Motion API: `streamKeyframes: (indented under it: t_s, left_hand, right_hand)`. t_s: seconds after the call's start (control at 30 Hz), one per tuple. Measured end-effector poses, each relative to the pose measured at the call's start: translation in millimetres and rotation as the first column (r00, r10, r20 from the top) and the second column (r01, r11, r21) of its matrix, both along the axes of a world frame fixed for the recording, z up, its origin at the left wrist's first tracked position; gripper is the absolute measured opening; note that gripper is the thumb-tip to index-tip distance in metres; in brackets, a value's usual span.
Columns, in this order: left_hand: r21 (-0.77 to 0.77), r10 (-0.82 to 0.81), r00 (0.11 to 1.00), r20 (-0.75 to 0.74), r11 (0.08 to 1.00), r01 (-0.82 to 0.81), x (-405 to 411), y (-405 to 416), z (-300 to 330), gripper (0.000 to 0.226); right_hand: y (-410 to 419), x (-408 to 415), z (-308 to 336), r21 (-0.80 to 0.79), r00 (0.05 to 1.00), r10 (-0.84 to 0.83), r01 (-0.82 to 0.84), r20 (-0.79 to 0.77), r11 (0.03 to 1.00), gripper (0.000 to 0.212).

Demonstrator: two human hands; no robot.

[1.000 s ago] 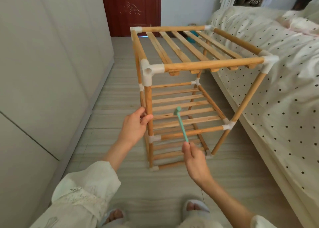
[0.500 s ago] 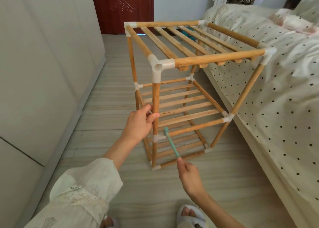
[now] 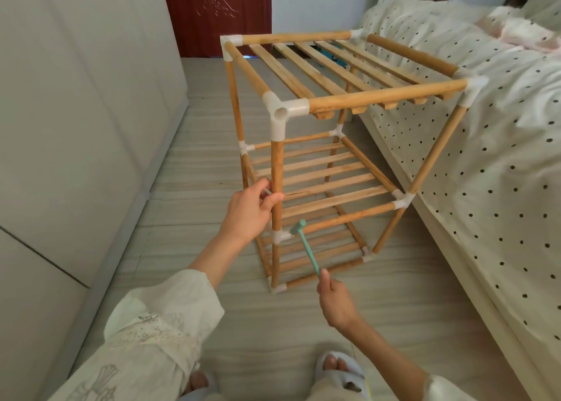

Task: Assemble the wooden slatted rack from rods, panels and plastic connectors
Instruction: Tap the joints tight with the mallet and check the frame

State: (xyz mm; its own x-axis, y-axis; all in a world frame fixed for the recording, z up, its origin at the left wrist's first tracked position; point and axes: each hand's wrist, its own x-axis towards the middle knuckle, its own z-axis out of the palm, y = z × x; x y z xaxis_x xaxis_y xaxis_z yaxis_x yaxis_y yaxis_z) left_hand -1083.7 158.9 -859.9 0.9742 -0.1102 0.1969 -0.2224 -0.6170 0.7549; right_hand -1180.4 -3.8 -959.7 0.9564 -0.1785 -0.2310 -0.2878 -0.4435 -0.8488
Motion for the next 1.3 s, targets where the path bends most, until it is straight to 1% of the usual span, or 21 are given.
streamKeyframes:
  t_s: [0.03,0.07,0.1,0.13,0.2,0.23,0.27,0.33,0.43,0.53,0.6,0.67,0.73,0.8,0.9,0.97,1.03,1.07,1.17,1.27,1.3]
  left_hand:
    - [0.003,-0.009,1.0,-0.001,1.0,0.009,-0.5,0.0,1.1,0.008]
    - [0.028,-0.026,1.0,0.004,0.999,0.026,1.0,0.9,1.5,0.01]
    - [0.088,-0.058,0.998,0.005,0.994,0.057,2.9,2.5,0.8,0.014]
    - [0.193,-0.104,0.995,-0.013,0.976,0.104,4.4,4.9,-2.0,0.018]
    - [0.428,-0.202,0.972,-0.117,0.873,0.233,8.7,10.9,-12.1,0.024]
    - [0.501,-0.235,0.953,-0.19,0.812,0.3,12.4,14.6,-20.0,0.03]
    - [0.549,-0.249,0.933,-0.26,0.756,0.355,17.8,18.7,-28.4,0.04]
    - [0.613,-0.251,0.906,-0.34,0.672,0.416,30.9,26.5,-43.6,0.059]
    - [0.668,-0.267,0.88,-0.393,0.574,0.473,51.4,32.5,-54.4,0.071]
    - [0.734,-0.263,0.859,-0.439,0.447,0.512,72.2,38.2,-55.7,0.095]
    - [0.737,-0.296,0.858,-0.419,0.442,0.512,84.6,41.2,-61.7,0.091]
    - [0.725,-0.336,0.874,-0.35,0.494,0.48,91.1,41.1,-69.5,0.082]
    - [0.737,-0.366,0.891,-0.268,0.518,0.434,89.8,38.2,-72.9,0.075]
    - [0.781,-0.366,0.907,-0.208,0.496,0.379,83.9,35.2,-74.0,0.073]
    - [0.779,-0.373,0.917,-0.144,0.529,0.337,71.5,29.9,-76.9,0.079]
    - [0.779,-0.379,0.922,-0.079,0.554,0.294,60.1,19.6,-81.7,0.091]
    - [0.803,-0.377,0.925,-0.037,0.54,0.253,48.4,4.7,-83.1,0.095]
    - [0.813,-0.372,0.927,-0.038,0.528,0.245,43.3,-2.3,-81.1,0.09]
    - [0.81,-0.359,0.929,-0.085,0.518,0.274,37.1,-23.1,-68.3,0.063]
    - [0.813,-0.393,0.908,-0.147,0.474,0.337,32.7,-42.9,-58.2,0.055]
    - [0.797,-0.404,0.899,-0.17,0.48,0.366,30.6,-49.1,-58.3,0.053]
  right_hand:
    - [-2.2,2.0,-0.5,0.023,0.998,-0.025,0.027,-0.05,0.999,0.049]
    - [-4.2,4.5,2.0,0.108,0.996,-0.064,0.071,-0.067,0.992,0.05]
    - [-5.8,6.3,7.9,0.205,0.993,-0.1,0.112,-0.068,0.972,0.049]
    - [-6.3,6.7,14.5,0.288,0.991,-0.128,0.135,-0.044,0.948,0.049]
    - [-6.2,10.8,26.7,0.36,0.987,-0.158,0.133,0.041,0.923,0.046]
    - [-5.9,14.8,34.6,0.368,0.981,-0.169,0.124,0.093,0.921,0.045]
    - [-5.1,21.2,43.2,0.356,0.974,-0.179,0.118,0.142,0.927,0.043]
    - [-3.3,40.7,56.6,0.259,0.961,-0.139,0.075,0.239,0.963,0.039]
    - [8.2,68.5,71.6,0.106,0.95,0.015,-0.05,0.312,0.993,0.038]
    - [29.0,87.5,84.2,0.107,0.935,0.081,-0.125,0.346,0.986,0.036]
    - [41.7,95.0,90.3,0.199,0.926,0.051,-0.134,0.375,0.971,0.036]
    - [50.5,100.6,91.6,0.249,0.92,0.021,-0.128,0.392,0.96,0.038]
    - [53.7,102.3,91.7,0.197,0.913,0.015,-0.104,0.408,0.975,0.041]
    - [49.8,100.4,91.9,0.138,0.905,0.034,-0.102,0.423,0.985,0.043]
    - [32.5,91.8,92.5,0.104,0.903,0.067,-0.122,0.424,0.987,0.046]
    - [15.8,84.5,94.0,0.093,0.906,0.064,-0.113,0.418,0.989,0.047]
    - [-1.7,77.2,96.5,0.104,0.911,0.055,-0.107,0.409,0.989,0.047]
    - [-10.7,74.5,97.4,0.115,0.913,0.034,-0.088,0.407,0.989,0.047]
    - [-37.9,71.8,98.0,0.106,0.916,-0.052,0.01,0.398,0.994,0.048]
    - [-65.0,73.1,94.2,0.081,0.912,-0.147,0.125,0.382,0.989,0.048]
    - [-74.3,73.8,92.4,0.08,0.909,-0.186,0.168,0.373,0.982,0.048]
